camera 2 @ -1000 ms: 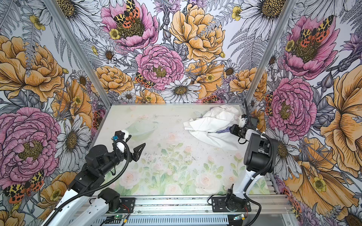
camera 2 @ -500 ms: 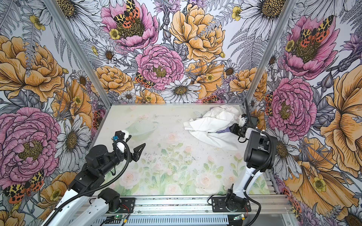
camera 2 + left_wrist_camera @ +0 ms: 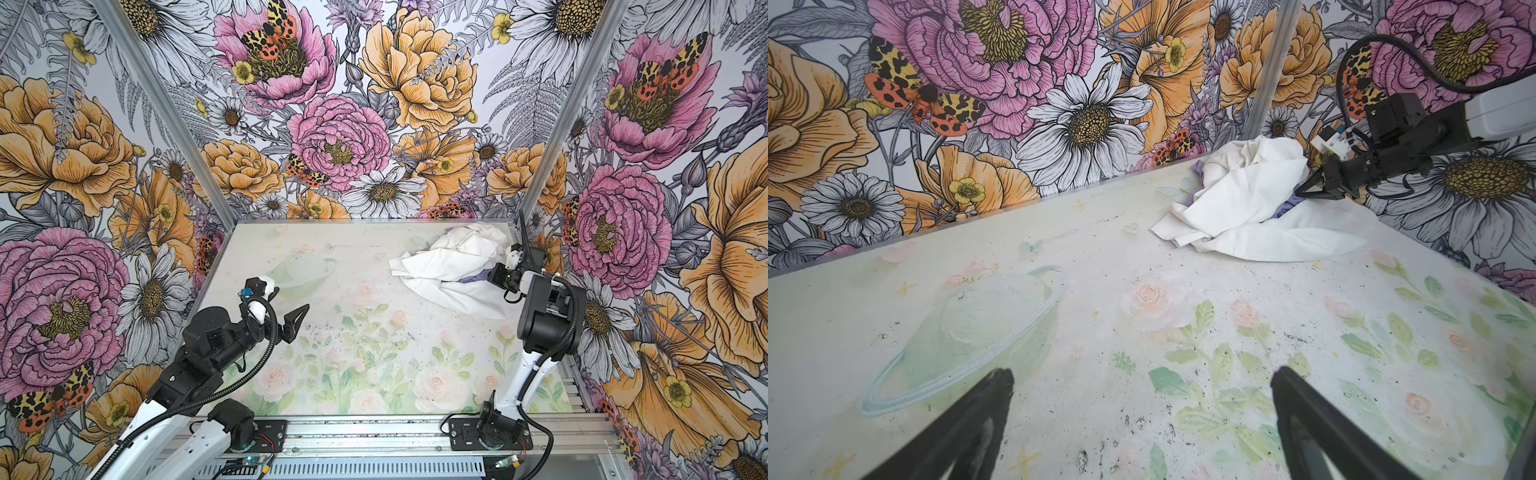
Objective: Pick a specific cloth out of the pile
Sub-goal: 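Close the right gripper on the purple shirt under the white cloth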
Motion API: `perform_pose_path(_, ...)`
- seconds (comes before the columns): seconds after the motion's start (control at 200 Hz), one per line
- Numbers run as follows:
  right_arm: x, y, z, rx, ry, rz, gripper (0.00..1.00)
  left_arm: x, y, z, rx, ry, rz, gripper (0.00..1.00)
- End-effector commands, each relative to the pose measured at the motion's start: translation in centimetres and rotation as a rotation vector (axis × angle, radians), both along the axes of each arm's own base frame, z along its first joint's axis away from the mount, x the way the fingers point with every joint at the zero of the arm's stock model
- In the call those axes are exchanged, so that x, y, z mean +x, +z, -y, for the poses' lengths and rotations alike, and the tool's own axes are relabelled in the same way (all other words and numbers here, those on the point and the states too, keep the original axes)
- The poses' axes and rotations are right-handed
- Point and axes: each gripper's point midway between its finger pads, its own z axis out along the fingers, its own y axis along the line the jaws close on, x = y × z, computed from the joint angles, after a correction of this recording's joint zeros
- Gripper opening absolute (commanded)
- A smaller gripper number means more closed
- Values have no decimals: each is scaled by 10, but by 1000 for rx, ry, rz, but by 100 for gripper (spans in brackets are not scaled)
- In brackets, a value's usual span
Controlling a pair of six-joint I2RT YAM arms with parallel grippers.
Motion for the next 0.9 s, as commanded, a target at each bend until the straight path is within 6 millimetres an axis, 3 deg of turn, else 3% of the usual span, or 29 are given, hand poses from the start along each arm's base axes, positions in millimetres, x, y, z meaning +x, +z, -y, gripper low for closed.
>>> perform_pose_path(0.0, 8, 26, 1, -17, 12, 63, 0, 3, -7, -3, 34, 18, -3, 98)
perform_pose_path(0.896, 16, 115, -17, -11, 15, 260, 0, 4, -10, -5, 45, 27, -7, 99)
